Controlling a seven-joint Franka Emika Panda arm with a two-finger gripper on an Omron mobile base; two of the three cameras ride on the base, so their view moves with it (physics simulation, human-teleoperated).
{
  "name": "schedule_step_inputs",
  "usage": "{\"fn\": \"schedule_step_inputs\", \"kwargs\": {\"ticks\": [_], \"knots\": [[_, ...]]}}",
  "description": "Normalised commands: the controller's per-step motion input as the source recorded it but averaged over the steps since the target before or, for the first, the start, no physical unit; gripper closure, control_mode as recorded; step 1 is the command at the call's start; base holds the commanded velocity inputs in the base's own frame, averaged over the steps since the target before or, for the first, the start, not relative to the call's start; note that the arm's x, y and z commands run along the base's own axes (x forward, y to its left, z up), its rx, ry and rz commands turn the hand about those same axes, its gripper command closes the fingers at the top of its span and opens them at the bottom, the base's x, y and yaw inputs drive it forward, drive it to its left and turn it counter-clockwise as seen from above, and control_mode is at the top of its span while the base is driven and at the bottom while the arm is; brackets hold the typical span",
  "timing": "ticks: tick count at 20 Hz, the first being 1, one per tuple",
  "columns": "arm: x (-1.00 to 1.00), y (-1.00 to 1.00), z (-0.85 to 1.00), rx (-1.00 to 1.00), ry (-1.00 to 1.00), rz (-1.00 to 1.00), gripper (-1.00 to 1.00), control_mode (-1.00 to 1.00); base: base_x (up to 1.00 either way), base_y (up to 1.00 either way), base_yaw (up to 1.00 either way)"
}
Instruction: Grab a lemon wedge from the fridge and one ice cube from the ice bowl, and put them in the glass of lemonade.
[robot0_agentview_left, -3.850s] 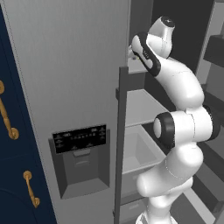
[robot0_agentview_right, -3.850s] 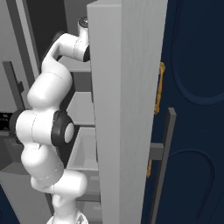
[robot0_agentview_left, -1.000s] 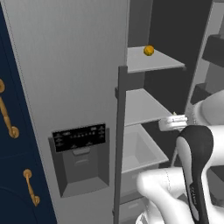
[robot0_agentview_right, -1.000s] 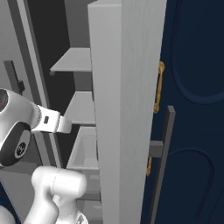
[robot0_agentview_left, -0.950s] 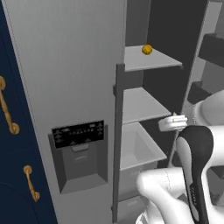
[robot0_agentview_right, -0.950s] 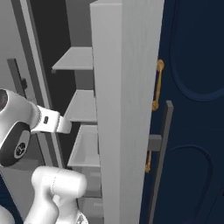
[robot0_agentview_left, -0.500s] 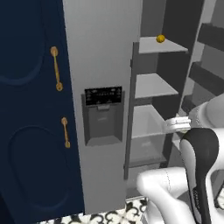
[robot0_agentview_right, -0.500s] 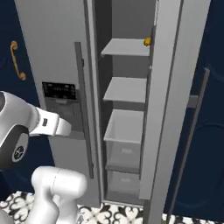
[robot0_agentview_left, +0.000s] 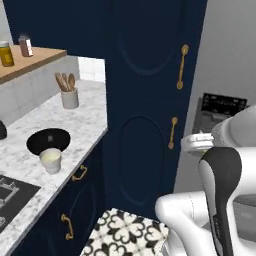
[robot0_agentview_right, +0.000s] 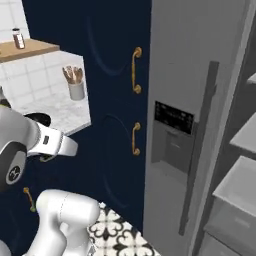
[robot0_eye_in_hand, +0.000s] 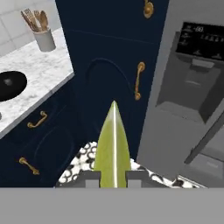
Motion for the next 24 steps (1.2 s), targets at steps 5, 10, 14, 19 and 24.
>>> {"fn": "schedule_step_inputs", "kwargs": {"ticks": [5,10,14,19,24], "knots": [[0.0,0.0,0.0,0.0,0.0,0.0,1.0,1.0,0.0,0.14,1.0],[0.0,0.0,0.0,0.0,0.0,0.0,1.0,1.0,0.02,0.1,0.92],[0.0,0.0,0.0,0.0,0.0,0.0,1.0,1.0,0.77,-0.28,0.44],[0.0,0.0,0.0,0.0,0.0,0.0,1.0,1.0,1.0,-0.17,0.05],[0.0,0.0,0.0,0.0,0.0,0.0,1.0,1.0,0.76,-0.01,0.0]]}}
